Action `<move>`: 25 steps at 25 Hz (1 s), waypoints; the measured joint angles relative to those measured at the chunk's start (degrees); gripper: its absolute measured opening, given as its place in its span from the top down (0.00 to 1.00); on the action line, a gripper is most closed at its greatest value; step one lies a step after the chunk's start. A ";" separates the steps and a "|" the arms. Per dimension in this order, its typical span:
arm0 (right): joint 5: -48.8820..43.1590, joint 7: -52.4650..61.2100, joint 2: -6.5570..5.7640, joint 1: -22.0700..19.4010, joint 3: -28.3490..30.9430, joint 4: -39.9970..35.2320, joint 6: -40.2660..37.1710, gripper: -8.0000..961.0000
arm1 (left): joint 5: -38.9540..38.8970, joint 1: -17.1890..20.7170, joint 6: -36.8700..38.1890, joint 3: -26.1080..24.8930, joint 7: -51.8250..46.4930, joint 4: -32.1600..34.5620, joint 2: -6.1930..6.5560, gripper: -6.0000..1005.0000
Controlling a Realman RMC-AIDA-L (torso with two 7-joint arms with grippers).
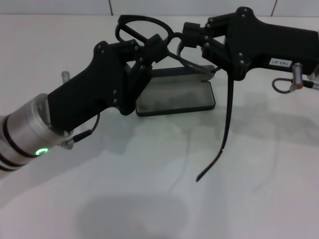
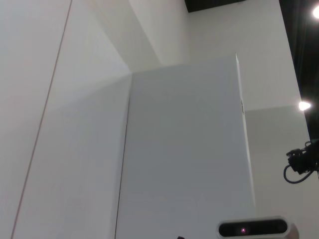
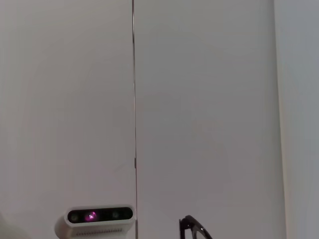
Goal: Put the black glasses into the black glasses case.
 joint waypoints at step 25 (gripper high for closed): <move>0.34 -1.04 0.04 -2.82 -1.47 4.00 -1.26 0.95 | 0.48 2.82 2.89 2.19 0.42 -2.17 -0.08 0.95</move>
